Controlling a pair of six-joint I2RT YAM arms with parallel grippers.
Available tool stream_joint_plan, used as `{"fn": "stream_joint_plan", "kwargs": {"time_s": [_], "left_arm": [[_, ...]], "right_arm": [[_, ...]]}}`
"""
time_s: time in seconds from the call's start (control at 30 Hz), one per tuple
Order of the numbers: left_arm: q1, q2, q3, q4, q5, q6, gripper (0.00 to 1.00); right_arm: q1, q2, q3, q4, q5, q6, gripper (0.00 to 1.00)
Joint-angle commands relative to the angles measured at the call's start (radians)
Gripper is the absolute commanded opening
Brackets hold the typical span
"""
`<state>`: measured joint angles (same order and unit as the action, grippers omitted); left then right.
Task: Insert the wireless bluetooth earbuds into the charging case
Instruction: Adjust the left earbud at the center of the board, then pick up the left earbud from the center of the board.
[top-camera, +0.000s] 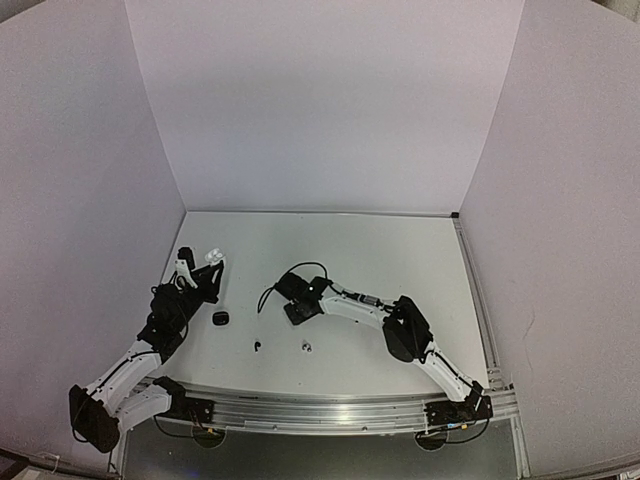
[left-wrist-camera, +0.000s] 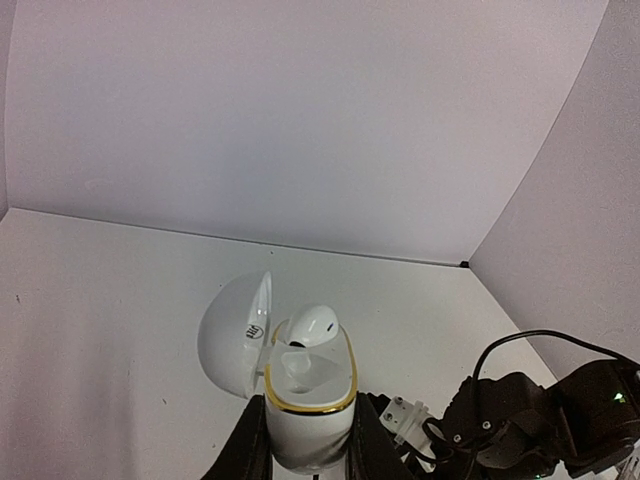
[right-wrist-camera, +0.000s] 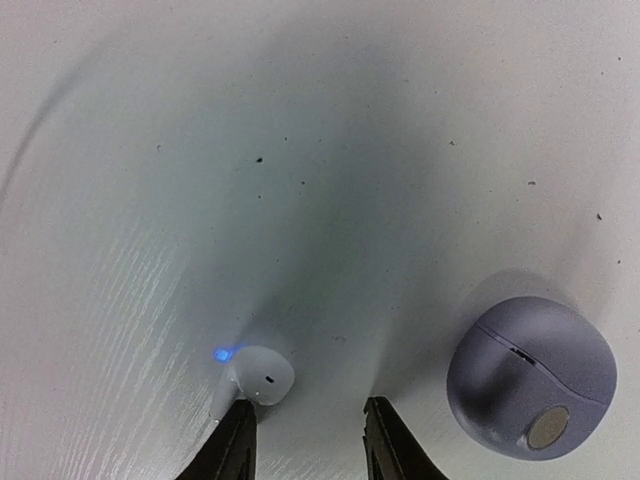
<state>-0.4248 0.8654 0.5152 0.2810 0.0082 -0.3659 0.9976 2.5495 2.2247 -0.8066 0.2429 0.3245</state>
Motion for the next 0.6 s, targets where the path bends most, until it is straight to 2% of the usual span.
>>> {"fn": "stream_joint_plan", "kwargs": {"time_s": [0.0,0.1,0.23,0.57], "left_arm": [[-0.004,-0.007,0.010,0.051,0.014,-0.004,0.00],[-0.003,-0.007,0.007,0.053,0.018,-0.005,0.00],[-0.003,-0.011,0.005,0.048,0.020,-0.001,0.00],[-0.003,-0.014,0.000,0.052,0.022,-0.004,0.00]], "right_arm": [[0.011,-0.104,0.025,-0.019,0.002,0.083,0.39],[0.011,-0.065,0.079,-0.019,-0.009,0.148,0.45],[0.010,-0.013,0.117,-0.019,0.031,0.240,0.48],[0.003,0.114,0.226,-0.011,0.037,0.291,0.40]]}}
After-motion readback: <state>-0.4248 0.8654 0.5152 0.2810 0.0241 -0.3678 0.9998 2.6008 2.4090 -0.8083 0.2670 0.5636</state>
